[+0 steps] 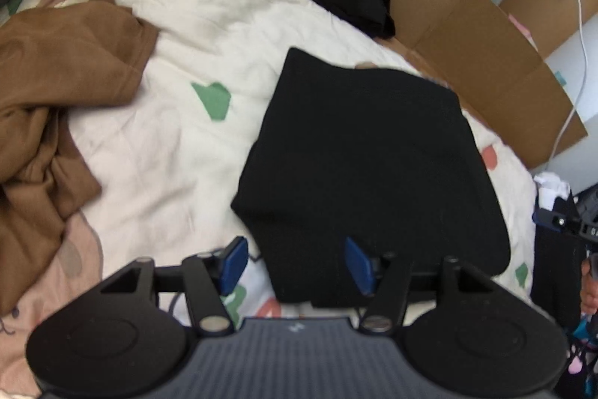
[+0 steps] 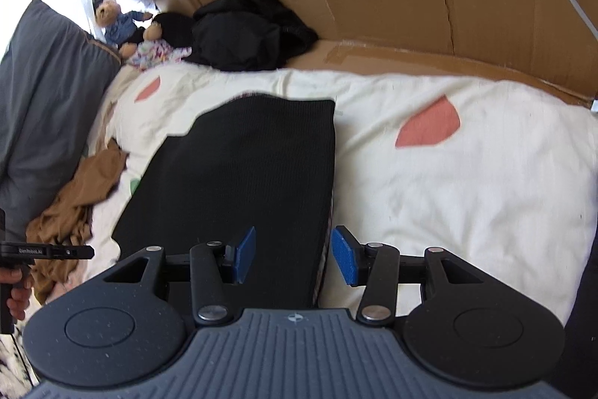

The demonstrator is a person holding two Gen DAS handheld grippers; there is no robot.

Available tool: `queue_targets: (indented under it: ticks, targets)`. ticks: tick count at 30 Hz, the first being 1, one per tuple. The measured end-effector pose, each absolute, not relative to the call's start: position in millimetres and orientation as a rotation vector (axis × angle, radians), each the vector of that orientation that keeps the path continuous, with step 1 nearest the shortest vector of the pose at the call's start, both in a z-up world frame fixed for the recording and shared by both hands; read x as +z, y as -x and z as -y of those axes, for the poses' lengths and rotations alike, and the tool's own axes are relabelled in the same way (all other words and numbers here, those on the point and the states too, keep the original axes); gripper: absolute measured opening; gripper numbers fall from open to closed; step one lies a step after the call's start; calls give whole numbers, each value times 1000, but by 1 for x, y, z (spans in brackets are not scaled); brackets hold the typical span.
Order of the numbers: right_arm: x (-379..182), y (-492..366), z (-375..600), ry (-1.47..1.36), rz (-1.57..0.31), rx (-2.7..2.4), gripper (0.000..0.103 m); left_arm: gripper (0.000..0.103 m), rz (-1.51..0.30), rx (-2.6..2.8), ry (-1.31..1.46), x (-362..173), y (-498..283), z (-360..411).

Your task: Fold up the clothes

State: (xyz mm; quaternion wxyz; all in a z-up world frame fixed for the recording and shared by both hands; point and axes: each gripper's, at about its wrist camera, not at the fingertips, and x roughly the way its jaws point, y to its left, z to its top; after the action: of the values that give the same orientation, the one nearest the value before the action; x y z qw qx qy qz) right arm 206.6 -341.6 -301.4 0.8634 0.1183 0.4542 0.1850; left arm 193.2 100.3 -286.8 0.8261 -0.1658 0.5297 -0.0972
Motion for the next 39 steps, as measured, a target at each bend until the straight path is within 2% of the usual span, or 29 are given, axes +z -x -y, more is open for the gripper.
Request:
queue_targets:
  ticks: [30,33,39]
  targets:
    - [-351,-180,333,-119,-1089,391,50,59,-1224,-268,259,-332,-187,-84]
    - [-352,-179,332,-97,-1091,386,50,51,-1238,-297,222,-332,-185,-81]
    - [-351,-178,331,-91,-1076,391,50,48,-1246,-300,206,-331,-185,-80]
